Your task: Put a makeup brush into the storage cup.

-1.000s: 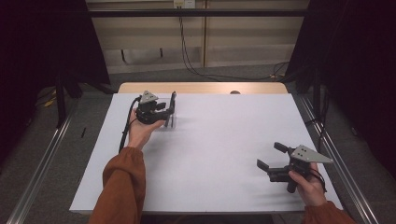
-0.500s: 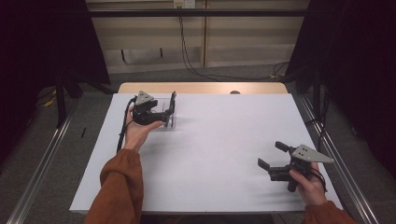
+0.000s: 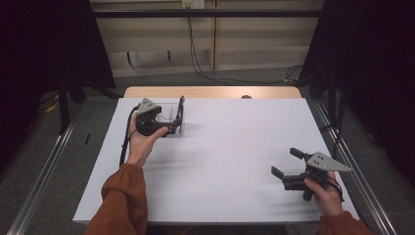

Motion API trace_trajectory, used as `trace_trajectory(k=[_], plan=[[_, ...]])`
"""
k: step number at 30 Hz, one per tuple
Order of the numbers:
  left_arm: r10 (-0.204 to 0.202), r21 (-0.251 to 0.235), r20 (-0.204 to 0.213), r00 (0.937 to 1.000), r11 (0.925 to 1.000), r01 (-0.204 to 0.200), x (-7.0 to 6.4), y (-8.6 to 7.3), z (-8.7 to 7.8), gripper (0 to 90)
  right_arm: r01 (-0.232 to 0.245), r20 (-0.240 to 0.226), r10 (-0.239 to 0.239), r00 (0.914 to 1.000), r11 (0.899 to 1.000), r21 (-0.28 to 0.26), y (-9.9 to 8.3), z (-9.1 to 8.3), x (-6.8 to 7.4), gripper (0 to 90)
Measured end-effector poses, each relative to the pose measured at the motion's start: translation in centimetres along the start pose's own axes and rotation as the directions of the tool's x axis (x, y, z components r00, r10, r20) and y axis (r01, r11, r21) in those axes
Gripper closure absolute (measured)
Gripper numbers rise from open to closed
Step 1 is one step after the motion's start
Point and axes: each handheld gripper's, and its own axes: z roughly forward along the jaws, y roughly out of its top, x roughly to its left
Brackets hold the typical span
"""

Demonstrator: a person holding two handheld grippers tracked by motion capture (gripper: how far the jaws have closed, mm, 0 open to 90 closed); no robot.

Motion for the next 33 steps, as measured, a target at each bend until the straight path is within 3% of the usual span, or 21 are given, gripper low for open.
trace_trajectory(k=[3, 5, 8, 10, 11, 18, 21, 25, 28, 33], plan=[[-0.002, -0.048, 0.018, 0.9998, 0.9988, 0.003, -0.2, -0.3, -1.1, 2.1, -0.001, 0.003, 0.001, 1.0, 1.0, 0.0, 0.0, -0.1, 0.0, 0.0], [-0.001, -0.027, 0.003, 1.0, 0.9996, 0.001, -0.3, -0.4, -1.5, 0.9, -0.01, 0.009, 0.01, 0.9999, 1.0, 0.003, 0.0, -0.2, 0.0, 0.0], [0.04, -0.038, -0.029, 0.9988, 0.9984, -0.041, -0.6, -0.6, -2.2, 1.4, -0.008, 0.009, 0.008, 0.9999, 1.0, 0.001, 0.1, -0.2, 0.1, 0.0], [0.03, -0.036, -0.027, 0.9992, 0.9989, -0.031, -0.7, -0.8, -2.6, 2.2, -0.013, 0.008, 0.013, 0.9999, 1.0, -0.001, 0.1, -0.2, 0.1, 0.0], [0.0, -0.039, -0.018, 0.9998, 0.9993, -0.001, -0.7, -0.9, -2.9, 3.1, -0.014, 0.008, 0.014, 0.9999, 1.0, -0.001, 0.1, -0.2, 0.1, 0.0], [0.018, -0.038, -0.03, 0.9994, 0.9991, -0.019, -1.0, -1.8, -4.4, 2.6, -0.02, 0.008, 0.02, 0.9998, 1.0, -0.001, 0.0, -0.2, 0.0, 0.0], [0.005, -0.075, -0.038, 0.9993, 0.9971, -0.007, -1.7, -2.0, -5.2, 2.4, -0.021, 0.006, 0.021, 0.9998, 1.0, 0.0, 0.0, -0.2, 0.0, 0.0], [0.03, -0.087, -0.027, 0.9992, 0.9956, -0.032, -2.6, -2.1, -6.0, 2.4, -0.022, 0.006, 0.022, 0.9998, 1.0, -0.005, 0.0, -0.1, 0.1, 0.0], [0.005, -0.098, -0.002, 1.0, 0.9952, -0.006, -2.8, -2.3, -6.7, 2.4, -0.022, 0.001, 0.022, 0.9998, 1.0, 0.001, 0.0, -0.1, 0.1, 0.0], [0.011, -0.097, -0.017, 0.9998, 0.9952, -0.012, -3.5, -3.1, -7.7, 2.3, -0.023, 0.002, 0.023, 0.9997, 1.0, 0.001, 0.0, -0.1, 0.1, 0.0]])
